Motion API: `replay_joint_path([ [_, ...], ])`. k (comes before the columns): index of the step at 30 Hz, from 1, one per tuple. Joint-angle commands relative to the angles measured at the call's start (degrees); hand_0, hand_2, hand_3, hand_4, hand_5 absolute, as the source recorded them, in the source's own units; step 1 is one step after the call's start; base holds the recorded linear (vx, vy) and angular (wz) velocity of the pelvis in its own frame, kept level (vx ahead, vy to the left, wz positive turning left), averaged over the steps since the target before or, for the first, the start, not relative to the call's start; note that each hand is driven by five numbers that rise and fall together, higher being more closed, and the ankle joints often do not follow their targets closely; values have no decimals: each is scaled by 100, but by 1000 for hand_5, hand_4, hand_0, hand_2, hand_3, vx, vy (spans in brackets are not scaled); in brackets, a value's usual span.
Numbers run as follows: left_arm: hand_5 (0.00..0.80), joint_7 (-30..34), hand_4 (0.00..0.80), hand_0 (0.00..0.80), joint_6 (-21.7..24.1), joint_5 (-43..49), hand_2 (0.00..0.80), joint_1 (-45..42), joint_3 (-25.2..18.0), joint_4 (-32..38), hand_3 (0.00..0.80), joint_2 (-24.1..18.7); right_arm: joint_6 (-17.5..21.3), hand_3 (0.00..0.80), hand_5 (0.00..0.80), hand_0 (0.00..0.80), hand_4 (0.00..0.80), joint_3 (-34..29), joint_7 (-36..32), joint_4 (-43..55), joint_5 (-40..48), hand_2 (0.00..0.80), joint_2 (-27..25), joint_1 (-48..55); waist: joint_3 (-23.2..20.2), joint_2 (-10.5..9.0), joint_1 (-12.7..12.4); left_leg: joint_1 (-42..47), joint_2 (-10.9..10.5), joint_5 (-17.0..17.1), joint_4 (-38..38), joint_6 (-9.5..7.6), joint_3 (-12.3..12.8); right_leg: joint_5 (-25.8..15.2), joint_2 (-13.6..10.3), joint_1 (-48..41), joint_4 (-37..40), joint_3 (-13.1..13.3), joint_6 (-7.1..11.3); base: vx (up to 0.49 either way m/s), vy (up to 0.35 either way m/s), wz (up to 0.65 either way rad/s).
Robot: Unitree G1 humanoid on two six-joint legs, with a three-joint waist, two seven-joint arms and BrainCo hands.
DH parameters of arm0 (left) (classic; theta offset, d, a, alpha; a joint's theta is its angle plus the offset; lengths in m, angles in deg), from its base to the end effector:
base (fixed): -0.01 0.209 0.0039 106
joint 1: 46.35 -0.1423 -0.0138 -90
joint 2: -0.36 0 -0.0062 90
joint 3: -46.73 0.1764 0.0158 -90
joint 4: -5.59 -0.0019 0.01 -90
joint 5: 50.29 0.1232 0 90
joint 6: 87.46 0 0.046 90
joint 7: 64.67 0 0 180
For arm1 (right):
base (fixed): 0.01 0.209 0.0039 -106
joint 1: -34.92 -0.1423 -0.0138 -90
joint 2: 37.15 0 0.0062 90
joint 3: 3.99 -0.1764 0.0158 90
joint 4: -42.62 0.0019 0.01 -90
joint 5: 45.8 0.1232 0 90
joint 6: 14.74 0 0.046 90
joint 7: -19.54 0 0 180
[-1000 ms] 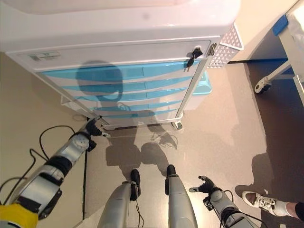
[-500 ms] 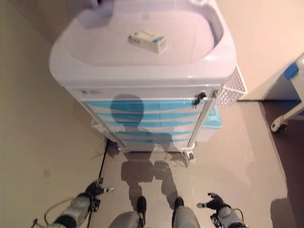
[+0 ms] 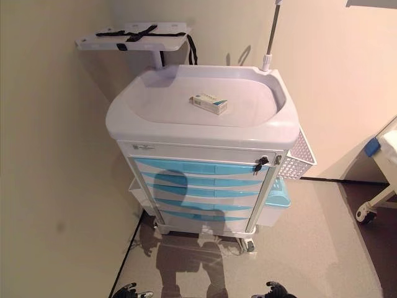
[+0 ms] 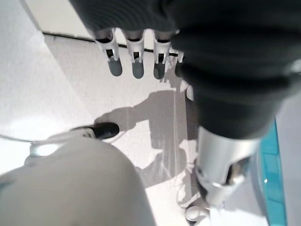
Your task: Open the drawer and pick up the medicine
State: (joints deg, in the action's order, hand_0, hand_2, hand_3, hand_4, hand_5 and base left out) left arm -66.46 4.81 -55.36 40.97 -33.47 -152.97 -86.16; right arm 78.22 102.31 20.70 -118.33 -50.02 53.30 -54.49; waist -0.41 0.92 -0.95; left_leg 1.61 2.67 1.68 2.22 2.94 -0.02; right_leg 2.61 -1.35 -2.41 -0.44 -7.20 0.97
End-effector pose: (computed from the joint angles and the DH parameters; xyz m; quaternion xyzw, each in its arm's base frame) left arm 0.0568 0.2108 -0.0974 0.1075 0.5666 0.0298 0.8164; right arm 0.0620 -0.2219 -0.0947 -0.2225 0.5647 0.0558 0.7927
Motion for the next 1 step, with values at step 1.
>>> replay_joint_path([
  [1, 0, -75, 0, 0, 173, 452, 0, 287, -112, -215, 0, -136, 52, 0, 0, 0, 0, -22, -170, -103, 566, 0, 146, -137, 65, -320, -145, 134, -383, -12, 278, -189, 138, -430, -60, 39, 268, 93, 372, 34, 10, 0],
])
